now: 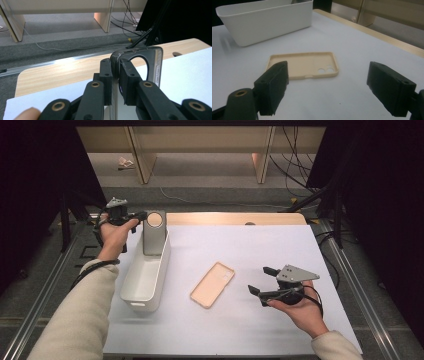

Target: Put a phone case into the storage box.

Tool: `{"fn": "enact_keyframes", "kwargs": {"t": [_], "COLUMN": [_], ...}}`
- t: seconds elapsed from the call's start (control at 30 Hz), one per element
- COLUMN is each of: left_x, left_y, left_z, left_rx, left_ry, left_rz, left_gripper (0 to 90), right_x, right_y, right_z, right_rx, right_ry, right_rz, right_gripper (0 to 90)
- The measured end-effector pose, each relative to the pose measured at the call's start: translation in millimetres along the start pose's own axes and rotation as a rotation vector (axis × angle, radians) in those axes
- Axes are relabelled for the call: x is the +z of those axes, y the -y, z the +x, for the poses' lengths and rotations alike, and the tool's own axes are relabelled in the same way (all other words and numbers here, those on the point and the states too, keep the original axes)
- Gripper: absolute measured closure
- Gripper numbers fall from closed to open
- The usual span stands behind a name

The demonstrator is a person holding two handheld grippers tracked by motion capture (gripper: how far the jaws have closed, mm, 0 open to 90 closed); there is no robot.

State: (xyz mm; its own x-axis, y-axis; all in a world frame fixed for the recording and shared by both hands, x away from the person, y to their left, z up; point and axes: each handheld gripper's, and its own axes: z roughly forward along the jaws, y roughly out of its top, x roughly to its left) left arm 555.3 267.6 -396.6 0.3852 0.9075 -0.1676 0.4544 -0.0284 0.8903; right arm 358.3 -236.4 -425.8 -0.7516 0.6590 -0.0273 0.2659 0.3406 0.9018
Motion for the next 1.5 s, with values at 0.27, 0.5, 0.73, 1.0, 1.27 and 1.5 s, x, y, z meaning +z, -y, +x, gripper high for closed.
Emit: {"fn": "enact_keyframes", "kwargs": {"t": [0.27, 0.5, 0.73, 1.0, 1.27, 1.5], "left_x": [4.3, 5.6, 4.6, -1.4, -19.3, -40.1], "left_y": [3.2, -0.7, -4.2, -11.8, -23.4, -25.9], "left_z": [-1.9, -5.9, -8.0, -11.6, -16.4, -21.8], "left_rx": [0.027, 0.065, 0.06, 0.049, 0.079, 0.099], "left_ry": [-0.033, -0.056, -0.072, -0.091, -0.068, -0.043], "left_rz": [0.032, 0.063, 0.077, 0.096, 0.066, 0.035], "left_gripper": [77.7, 67.4, 53.4, 19.4, 0.5, 0.0], "right_x": [-0.3, 0.1, 0.0, 1.2, 1.3, 1.5], "right_y": [0.2, 0.2, 0.1, 0.2, -0.2, -0.8], "right_z": [-0.1, -0.1, 0.2, 0.6, 0.8, 1.2], "right_rx": [0.0, 0.0, -0.001, 0.0, 0.001, 0.001], "right_ry": [0.0, 0.0, 0.0, -0.003, 0.001, 0.004], "right_rz": [0.0, 0.001, 0.002, 0.004, 0.004, 0.006], "right_gripper": [18.7, 18.6, 18.5, 18.3, 18.1, 18.0]}}
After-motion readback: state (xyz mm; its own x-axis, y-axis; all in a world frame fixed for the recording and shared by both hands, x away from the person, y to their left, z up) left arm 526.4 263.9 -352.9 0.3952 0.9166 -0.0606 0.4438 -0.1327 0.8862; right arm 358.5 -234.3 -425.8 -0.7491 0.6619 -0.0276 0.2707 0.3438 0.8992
